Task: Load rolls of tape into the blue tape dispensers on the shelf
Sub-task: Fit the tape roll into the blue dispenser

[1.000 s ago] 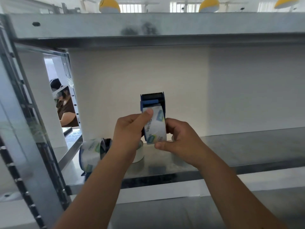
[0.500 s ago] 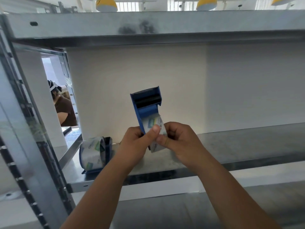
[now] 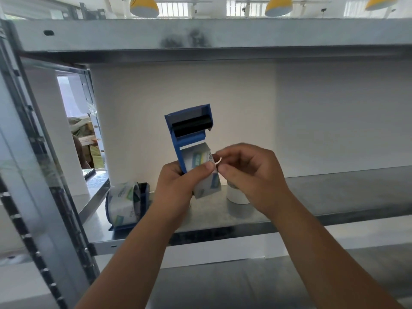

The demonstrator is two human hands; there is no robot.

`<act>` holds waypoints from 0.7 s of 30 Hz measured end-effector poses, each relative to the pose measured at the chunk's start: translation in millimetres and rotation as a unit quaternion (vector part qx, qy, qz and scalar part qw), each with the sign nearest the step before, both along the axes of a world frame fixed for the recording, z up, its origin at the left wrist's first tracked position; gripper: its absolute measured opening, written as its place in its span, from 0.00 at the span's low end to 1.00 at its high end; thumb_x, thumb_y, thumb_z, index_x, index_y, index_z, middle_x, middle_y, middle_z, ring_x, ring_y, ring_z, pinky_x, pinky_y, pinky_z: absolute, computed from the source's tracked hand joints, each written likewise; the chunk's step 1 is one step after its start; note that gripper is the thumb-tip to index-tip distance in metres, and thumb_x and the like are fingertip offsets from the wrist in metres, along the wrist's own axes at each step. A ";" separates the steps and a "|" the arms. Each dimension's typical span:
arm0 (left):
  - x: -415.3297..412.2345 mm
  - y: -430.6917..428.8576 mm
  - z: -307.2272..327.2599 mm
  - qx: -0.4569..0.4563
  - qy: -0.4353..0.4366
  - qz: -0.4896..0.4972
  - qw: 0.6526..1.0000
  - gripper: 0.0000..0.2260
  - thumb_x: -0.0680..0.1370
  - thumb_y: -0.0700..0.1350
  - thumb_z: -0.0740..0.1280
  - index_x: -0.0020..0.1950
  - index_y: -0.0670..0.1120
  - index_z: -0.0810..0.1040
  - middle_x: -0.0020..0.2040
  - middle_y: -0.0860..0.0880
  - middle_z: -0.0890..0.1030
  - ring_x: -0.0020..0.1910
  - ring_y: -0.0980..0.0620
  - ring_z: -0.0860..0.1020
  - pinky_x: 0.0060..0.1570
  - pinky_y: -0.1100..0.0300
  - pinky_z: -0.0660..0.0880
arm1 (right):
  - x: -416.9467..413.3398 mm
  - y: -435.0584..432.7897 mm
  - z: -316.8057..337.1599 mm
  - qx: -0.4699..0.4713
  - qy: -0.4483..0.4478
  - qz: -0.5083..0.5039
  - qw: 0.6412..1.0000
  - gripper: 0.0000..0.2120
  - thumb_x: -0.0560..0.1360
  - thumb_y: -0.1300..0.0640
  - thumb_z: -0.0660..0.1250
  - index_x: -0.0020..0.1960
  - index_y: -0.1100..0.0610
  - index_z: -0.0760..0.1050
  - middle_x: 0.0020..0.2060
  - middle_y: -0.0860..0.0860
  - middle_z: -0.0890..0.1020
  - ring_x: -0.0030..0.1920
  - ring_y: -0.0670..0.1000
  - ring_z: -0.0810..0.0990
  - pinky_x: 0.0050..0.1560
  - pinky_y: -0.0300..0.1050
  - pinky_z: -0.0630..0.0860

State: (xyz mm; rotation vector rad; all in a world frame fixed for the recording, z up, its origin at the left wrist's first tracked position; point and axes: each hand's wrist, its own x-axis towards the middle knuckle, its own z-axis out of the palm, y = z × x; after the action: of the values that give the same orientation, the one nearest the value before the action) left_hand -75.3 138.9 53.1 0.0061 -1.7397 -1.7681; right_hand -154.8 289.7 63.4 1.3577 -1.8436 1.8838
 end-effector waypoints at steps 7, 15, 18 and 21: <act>9.9 7.9 -9.0 -0.059 -0.060 0.019 0.996 0.15 0.78 0.42 0.74 0.33 0.48 0.75 0.21 0.59 0.77 0.22 0.65 0.77 0.24 0.74 0.69 | -10.2 -11.1 19.8 0.137 0.041 -0.049 0.989 0.12 0.70 0.51 0.79 0.54 0.48 0.86 0.41 0.44 0.83 0.36 0.46 0.78 0.38 0.41 0.77; 8.2 2.2 -2.2 -0.093 -0.095 0.034 0.991 0.37 0.62 0.66 0.81 0.52 0.34 0.83 0.48 0.33 0.85 0.48 0.30 0.83 0.48 0.35 0.82 | -20.6 -15.0 27.1 0.209 0.103 -0.105 0.967 0.08 0.75 0.52 0.76 0.54 0.49 0.88 0.47 0.44 0.84 0.43 0.45 0.79 0.48 0.45 0.78; 7.0 4.1 -3.0 -0.058 -0.103 0.020 0.993 0.30 0.63 0.61 0.82 0.48 0.37 0.83 0.50 0.32 0.85 0.52 0.27 0.83 0.54 0.29 0.78 | -22.1 -18.2 23.5 0.203 0.139 -0.130 0.961 0.07 0.79 0.54 0.71 0.52 0.52 0.88 0.46 0.47 0.85 0.45 0.47 0.81 0.49 0.46 0.78; 3.9 2.6 -8.2 -0.060 -0.119 0.023 0.991 0.19 0.66 0.56 0.81 0.44 0.43 0.85 0.49 0.37 0.88 0.52 0.32 0.85 0.54 0.34 0.81 | -26.7 -22.6 18.9 0.172 0.080 -0.126 0.974 0.08 0.79 0.56 0.70 0.46 0.56 0.87 0.37 0.40 0.85 0.39 0.43 0.81 0.43 0.44 0.75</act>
State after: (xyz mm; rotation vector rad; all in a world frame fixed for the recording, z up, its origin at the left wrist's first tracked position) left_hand -71.3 141.6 44.9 0.2126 -1.9957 -1.6827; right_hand -181.5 267.1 82.3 1.2515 -2.2064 1.3373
